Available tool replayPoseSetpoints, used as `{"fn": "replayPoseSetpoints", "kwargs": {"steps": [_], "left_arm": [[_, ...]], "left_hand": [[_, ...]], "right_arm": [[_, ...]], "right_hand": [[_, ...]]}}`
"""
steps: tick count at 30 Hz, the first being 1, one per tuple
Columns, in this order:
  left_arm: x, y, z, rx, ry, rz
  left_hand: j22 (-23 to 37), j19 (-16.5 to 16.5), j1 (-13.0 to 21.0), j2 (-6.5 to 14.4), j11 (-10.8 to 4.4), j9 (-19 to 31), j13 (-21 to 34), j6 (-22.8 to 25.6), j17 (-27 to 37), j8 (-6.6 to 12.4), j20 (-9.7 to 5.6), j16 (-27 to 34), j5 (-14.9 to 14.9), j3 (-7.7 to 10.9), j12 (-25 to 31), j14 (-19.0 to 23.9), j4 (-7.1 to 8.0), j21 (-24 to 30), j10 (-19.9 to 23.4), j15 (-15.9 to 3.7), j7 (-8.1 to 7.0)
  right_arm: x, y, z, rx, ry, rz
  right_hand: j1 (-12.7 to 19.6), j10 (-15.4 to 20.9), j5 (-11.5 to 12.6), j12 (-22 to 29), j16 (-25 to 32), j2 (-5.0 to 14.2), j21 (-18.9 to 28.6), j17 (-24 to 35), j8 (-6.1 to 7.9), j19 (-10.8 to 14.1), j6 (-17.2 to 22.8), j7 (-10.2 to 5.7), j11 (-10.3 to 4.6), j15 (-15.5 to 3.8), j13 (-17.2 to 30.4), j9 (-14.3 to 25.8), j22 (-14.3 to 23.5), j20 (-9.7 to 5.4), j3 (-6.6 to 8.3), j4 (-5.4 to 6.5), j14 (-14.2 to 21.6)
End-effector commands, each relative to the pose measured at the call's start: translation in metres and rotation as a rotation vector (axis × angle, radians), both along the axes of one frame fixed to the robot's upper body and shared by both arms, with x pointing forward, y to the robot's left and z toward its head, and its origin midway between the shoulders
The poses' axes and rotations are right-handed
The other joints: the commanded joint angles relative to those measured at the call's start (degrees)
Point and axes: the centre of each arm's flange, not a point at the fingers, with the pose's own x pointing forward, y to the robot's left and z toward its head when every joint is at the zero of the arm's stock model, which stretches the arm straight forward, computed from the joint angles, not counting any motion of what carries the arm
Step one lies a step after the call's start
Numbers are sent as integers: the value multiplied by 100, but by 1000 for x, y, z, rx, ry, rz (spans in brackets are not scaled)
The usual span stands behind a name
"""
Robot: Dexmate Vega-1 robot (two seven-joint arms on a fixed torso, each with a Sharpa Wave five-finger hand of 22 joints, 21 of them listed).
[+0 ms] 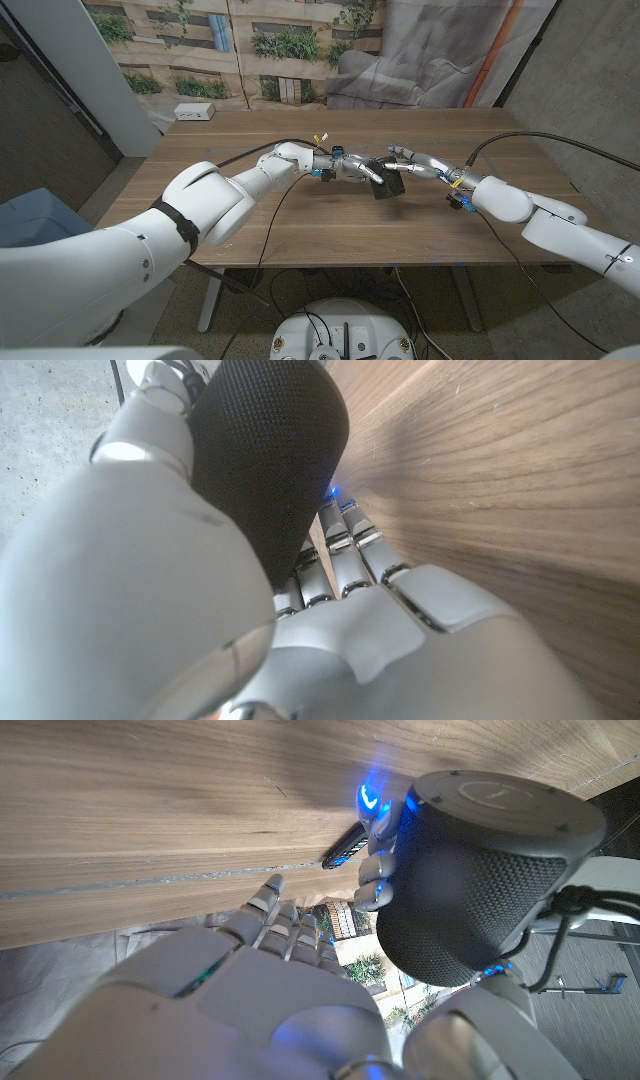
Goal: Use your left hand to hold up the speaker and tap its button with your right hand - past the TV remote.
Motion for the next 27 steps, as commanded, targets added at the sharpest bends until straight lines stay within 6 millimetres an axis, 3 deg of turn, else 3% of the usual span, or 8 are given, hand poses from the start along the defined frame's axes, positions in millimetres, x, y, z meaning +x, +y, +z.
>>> {"fn": "replayPoseSetpoints", "kwargs": {"steps": [1, 27], "left_arm": [[-2, -1, -1, 0, -2, -18], [0, 4, -1, -7, -4, -3]], "left_hand": [[6, 50, -20, 1539, -759, 6, 775, 1284, 50, 1021, -596, 4, 17, 52, 6, 541, 19, 6, 1154, -1419, -344], [8, 61, -32, 1557, -756, -9, 767, 1282, 45, 1037, -594, -43, 18, 65, -50, 556, 24, 3, 1178, -1421, -345]], "right_arm": [[1, 0, -3, 10, -1, -5], [-19, 8, 20, 18, -60, 80]], "right_hand": [[13, 43, 37, 21, 22, 1, 21, 27, 56, 60, 6, 1, -34, -13, 25, 16, 15, 2, -21, 4, 24], [-46, 85, 64, 28, 31, 6, 14, 35, 56, 66, 50, -13, -18, -13, 24, 16, 15, 10, -69, 32, 38]]}}
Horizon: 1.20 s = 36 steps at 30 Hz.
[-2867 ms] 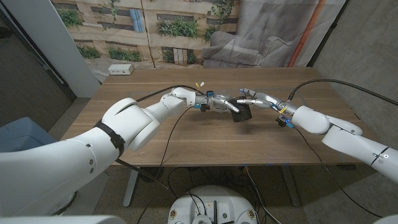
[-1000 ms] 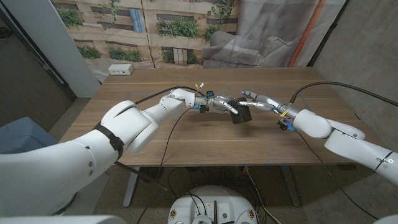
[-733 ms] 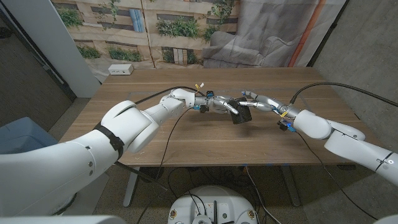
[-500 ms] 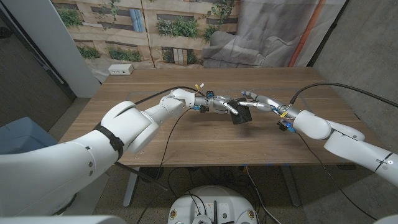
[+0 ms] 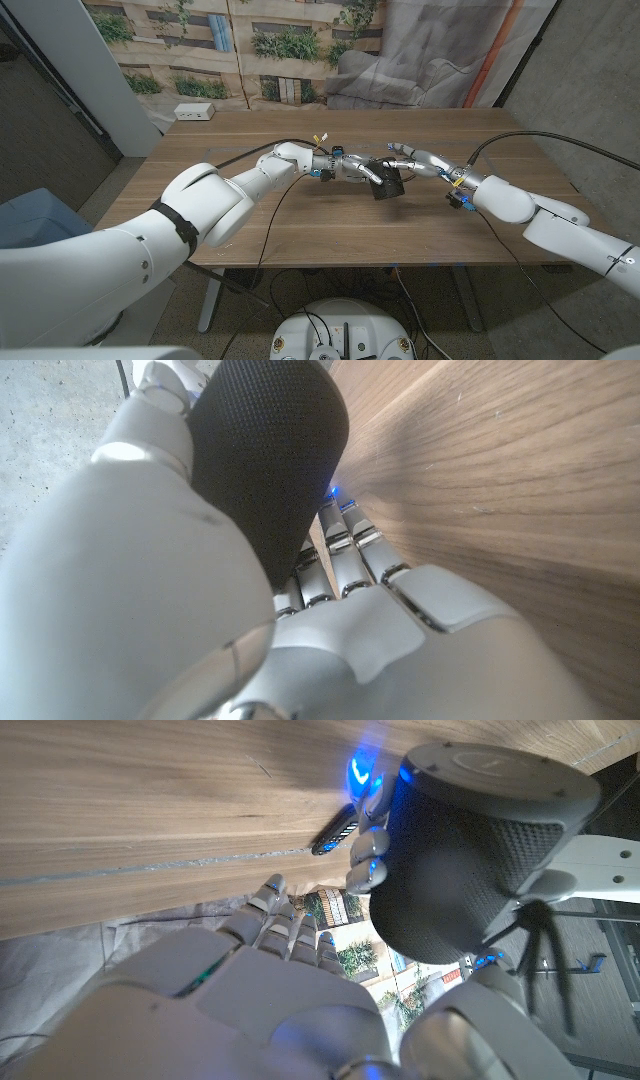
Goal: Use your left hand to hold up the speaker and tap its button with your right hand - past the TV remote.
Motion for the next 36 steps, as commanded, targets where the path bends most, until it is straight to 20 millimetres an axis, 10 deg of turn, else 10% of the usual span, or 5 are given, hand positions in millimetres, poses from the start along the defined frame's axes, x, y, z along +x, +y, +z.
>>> {"fn": "replayPoseSetpoints", "kwargs": {"steps": [1, 36], "left_arm": [[2, 3, -1, -9, 4, 17], [8, 12, 16, -23, -30, 61]], "left_hand": [[9, 54, -30, 1558, -763, 20, 606, 1280, 15, 1036, -587, -6, 18, 68, 27, 557, 21, 3, 1170, -1420, -345], [11, 70, -55, 1570, -759, 5, 633, 1289, 24, 1054, -589, -42, 17, 72, -19, 596, 23, 2, 1196, -1415, -336]], "right_arm": [[-11, 5, 12, -11, -22, 31], [-23, -21, 30, -19, -49, -92]], "right_hand": [[-47, 61, 5, 26, 27, 7, 14, 26, 12, 47, 30, 5, -1, -11, 24, 16, 15, -7, -15, 10, 40], [-75, 78, 38, 22, 32, 39, 14, 25, 7, 64, 67, 9, 2, -10, 23, 15, 14, -7, -44, 27, 59]]}}
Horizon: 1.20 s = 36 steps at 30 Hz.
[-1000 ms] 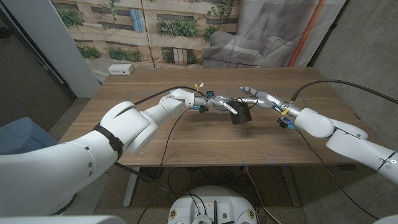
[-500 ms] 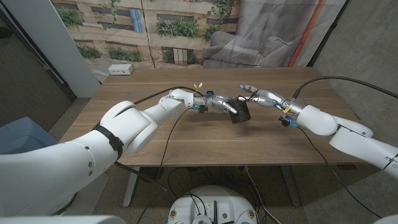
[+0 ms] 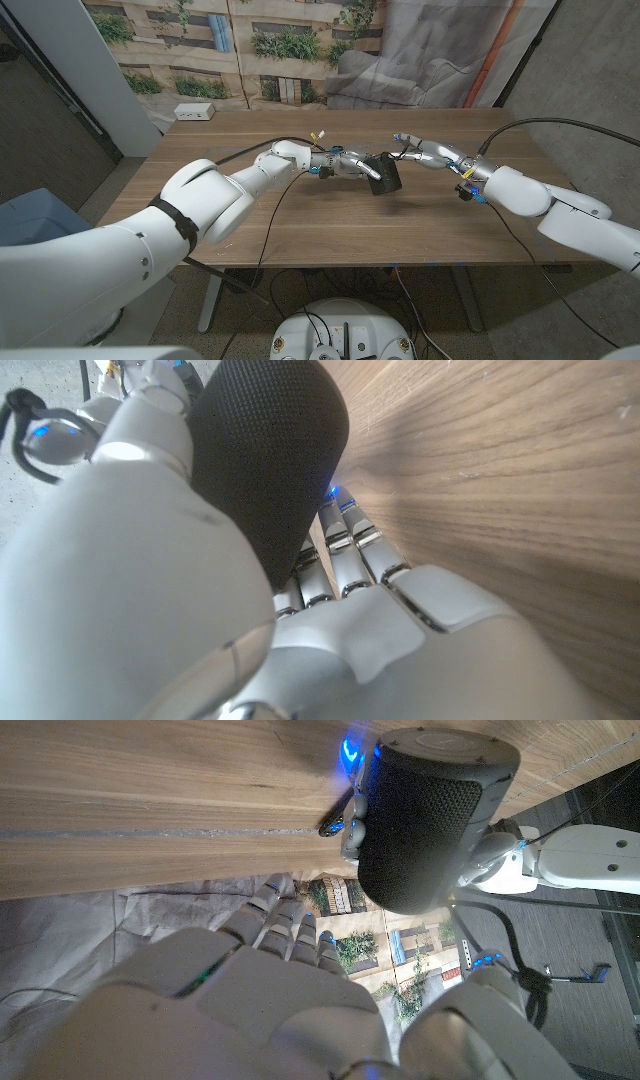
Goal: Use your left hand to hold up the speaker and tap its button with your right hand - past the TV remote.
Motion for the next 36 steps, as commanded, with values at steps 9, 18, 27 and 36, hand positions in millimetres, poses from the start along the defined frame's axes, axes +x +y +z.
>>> {"fn": "replayPoseSetpoints", "kwargs": {"steps": [9, 18, 27, 36], "left_arm": [[-4, 15, 17, 0, -57, -38], [-11, 27, 30, 10, -115, -23], [-16, 44, 47, 29, -194, 28], [-19, 57, 58, 40, -271, 84]], "left_hand": [[13, 47, -59, 1564, -781, 21, 634, 1290, 37, 1056, -619, 10, 16, 59, -24, 552, 30, 3, 1179, -1408, -337], [13, 49, -64, 1567, -782, 19, 641, 1292, 38, 1060, -617, -3, 17, 62, -34, 550, 31, 3, 1187, -1401, -339], [14, 48, -72, 1569, -782, 16, 649, 1287, 43, 1062, -616, -11, 16, 61, -49, 559, 33, 1, 1187, -1398, -334], [14, 53, -74, 1569, -781, 15, 646, 1293, 47, 1067, -614, -18, 16, 61, -67, 567, 30, 1, 1190, -1404, -329]], "right_arm": [[1, -15, 17, 41, -40, -30], [7, -21, 23, 87, -56, -12], [17, -26, 28, 181, -72, 24], [26, -34, 31, 271, -100, 40]], "right_hand": [[-48, 54, 46, 27, 36, 17, 14, 6, 7, 50, 29, -4, 1, -13, 23, 15, 14, 7, -27, 5, 72], [-62, 74, 53, 32, 38, 30, 18, 7, 5, 65, 35, -7, 11, -22, 23, 15, 14, 2, -35, 14, 76], [-90, 96, 60, 37, 46, 60, 23, 12, 7, 89, 57, -13, 13, -31, 22, 14, 13, 7, -43, 35, 92], [-117, 155, 69, 53, 66, 92, 34, 15, 23, 134, 123, -32, 13, -57, 21, 13, 13, -9, -51, 55, 144]]}}
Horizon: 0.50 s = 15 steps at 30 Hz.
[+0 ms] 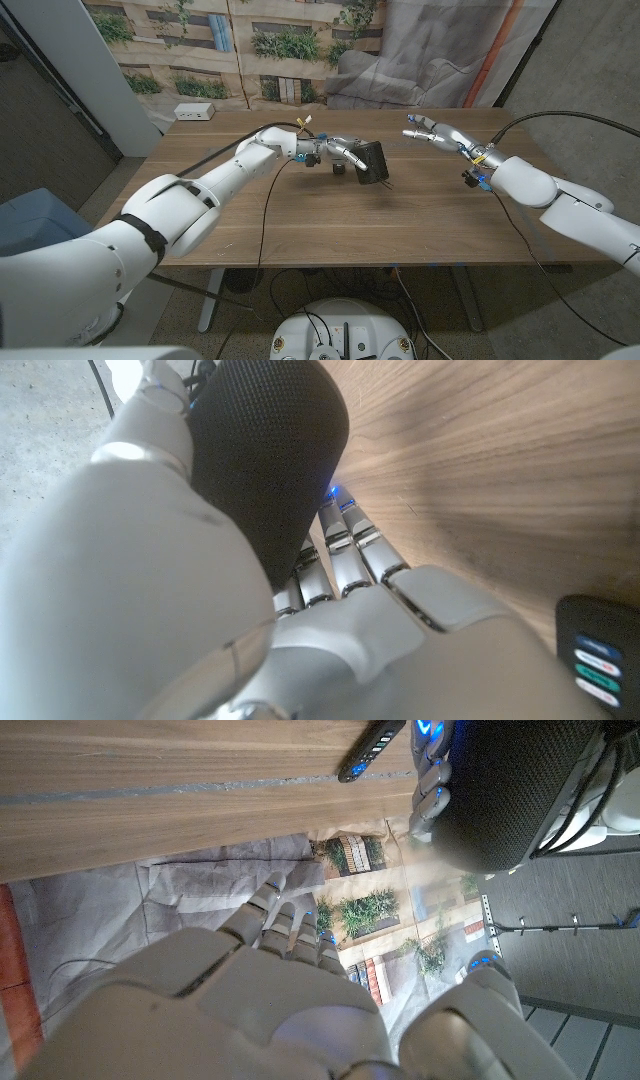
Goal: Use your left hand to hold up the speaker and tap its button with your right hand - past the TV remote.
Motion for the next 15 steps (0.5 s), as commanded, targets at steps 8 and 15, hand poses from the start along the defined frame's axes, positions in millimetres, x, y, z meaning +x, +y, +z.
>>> {"fn": "replayPoseSetpoints", "kwargs": {"steps": [8, 15], "left_arm": [[-10, 32, 20, 23, -159, 149], [-19, 40, 21, 73, -216, 178]], "left_hand": [[15, 55, -92, 1579, -754, 18, 628, 1291, 21, 1067, -608, -20, 18, 72, -2, 543, 35, 1, 1124, -1405, -321], [15, 50, -120, 1565, -742, 16, 626, 1270, 13, 1060, -602, -46, 14, 66, -18, 531, 40, -2, 1129, -1396, -311]], "right_arm": [[26, -16, 3, 197, -38, 31], [34, -11, -2, 277, -52, 64]], "right_hand": [[-68, 131, 31, 45, 49, 72, 40, 14, 33, 98, 74, -16, -6, -22, 20, 11, 12, -27, -2, 21, 101], [-72, 145, 34, 44, 51, 87, 39, 12, 36, 110, 100, -22, -2, -23, 19, 10, 12, -30, -4, 24, 115]]}}
